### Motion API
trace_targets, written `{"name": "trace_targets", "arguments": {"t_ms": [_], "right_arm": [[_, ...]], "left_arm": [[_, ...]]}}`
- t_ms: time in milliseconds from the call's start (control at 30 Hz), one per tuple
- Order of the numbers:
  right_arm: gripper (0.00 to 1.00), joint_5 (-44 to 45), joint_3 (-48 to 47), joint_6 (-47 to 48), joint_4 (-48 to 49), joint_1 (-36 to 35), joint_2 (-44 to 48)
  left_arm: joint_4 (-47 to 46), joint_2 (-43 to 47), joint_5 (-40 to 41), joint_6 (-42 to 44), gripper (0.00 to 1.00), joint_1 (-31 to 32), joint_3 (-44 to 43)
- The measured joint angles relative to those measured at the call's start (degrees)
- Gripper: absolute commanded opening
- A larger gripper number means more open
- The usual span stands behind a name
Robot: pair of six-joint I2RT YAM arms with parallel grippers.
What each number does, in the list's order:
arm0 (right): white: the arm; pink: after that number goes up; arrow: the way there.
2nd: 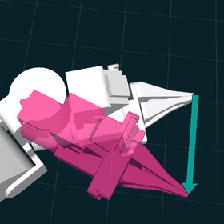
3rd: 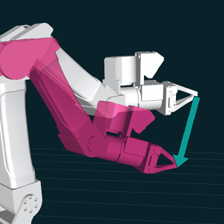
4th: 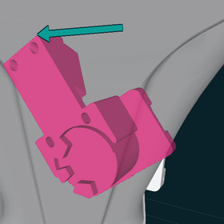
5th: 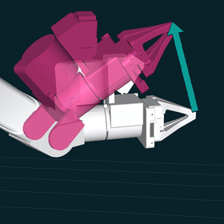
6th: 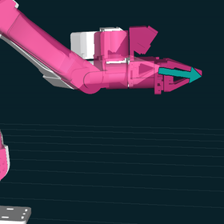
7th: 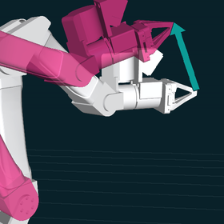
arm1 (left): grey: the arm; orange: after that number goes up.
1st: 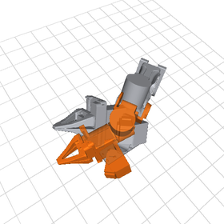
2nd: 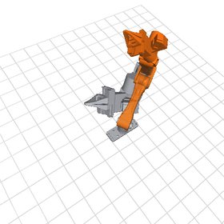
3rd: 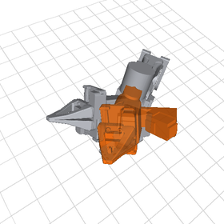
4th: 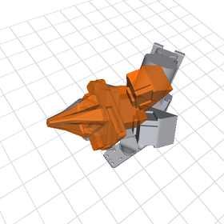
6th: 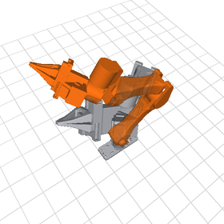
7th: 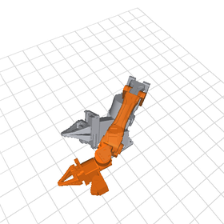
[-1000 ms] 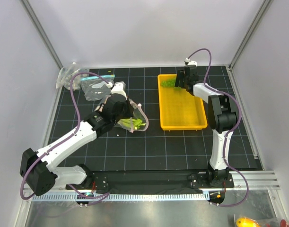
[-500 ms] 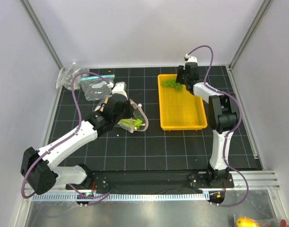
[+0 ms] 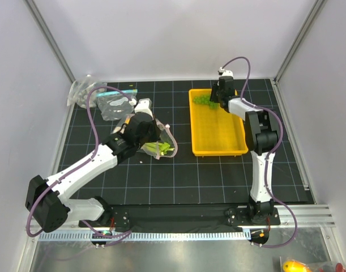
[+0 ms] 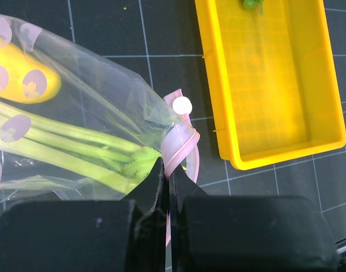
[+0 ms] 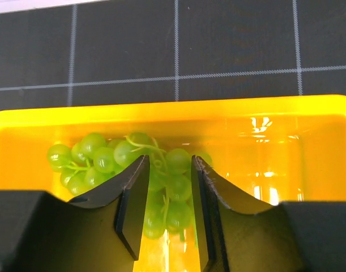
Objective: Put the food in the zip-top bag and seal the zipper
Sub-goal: Pick up the fake fruit from the bin, then place the fake fruit in the zipper food storage bag.
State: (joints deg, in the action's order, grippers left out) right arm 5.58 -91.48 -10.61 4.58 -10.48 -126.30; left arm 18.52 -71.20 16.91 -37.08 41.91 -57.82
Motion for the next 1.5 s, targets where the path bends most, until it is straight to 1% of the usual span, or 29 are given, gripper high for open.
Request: {"name": "trace_targets", "arguments": {"t_ms": [33,133,167,267,400,500,567,733,933,1100,1233,1400,1500], "right_arm": [[0.38,0.3,-0.7,0.0,-0.4,0.0,-0.9],[0.19,1.3,-1.9,0.1,-1.1,0.0,-2.1],[0.11,1.6,-1.9,0.2,-1.2,0.1,-2.1],[0.07,2.1,-1.4,0.0,-1.0,0.1,-1.8],[0.01,2.4,2.7,-0.3,-0.2,0.2,0.9],[0.01,2.8,6.5,-0.5,0.1,0.0,5.0],[0.01,3.3,9.7,-0.5,0.3,-0.2,9.4],[0.01,3.9,17.8,-2.4,2.7,-0.7,22.6],[0.01,3.4,27.6,-7.3,5.6,-2.9,38.8],[0.01,2.4,38.2,-11.4,7.8,-8.9,52.2],[0.01,2.2,42.1,-13.1,8.0,-15.6,60.8],[0.01,1.9,45.7,-14.2,8.3,-22.4,68.8],[0.01,0.9,47.0,-13.8,9.0,-24.9,70.8]], "left_arm": [[0.0,0.0,0.0,0.0,0.00,0.0,0.0],[0.0,0.0,0.0,0.0,0.00,0.0,0.0],[0.0,0.0,0.0,0.0,0.00,0.0,0.0],[0.0,0.0,0.0,0.0,0.00,0.0,0.0],[0.0,0.0,0.0,0.0,0.00,0.0,0.0],[0.0,0.0,0.0,0.0,0.00,0.0,0.0],[0.0,0.0,0.0,0.0,0.00,0.0,0.0],[0.0,0.0,0.0,0.0,0.00,0.0,0.0],[0.0,0.0,-0.7,0.0,0.00,0.0,0.0],[0.2,0.0,-2.8,0.0,0.00,0.0,-0.4],[0.2,0.0,-3.5,0.0,0.01,0.0,-0.9],[0.3,0.0,-4.1,0.0,0.01,0.0,-1.4],[1.0,0.0,-4.1,-0.1,0.01,0.0,-1.9]]}}
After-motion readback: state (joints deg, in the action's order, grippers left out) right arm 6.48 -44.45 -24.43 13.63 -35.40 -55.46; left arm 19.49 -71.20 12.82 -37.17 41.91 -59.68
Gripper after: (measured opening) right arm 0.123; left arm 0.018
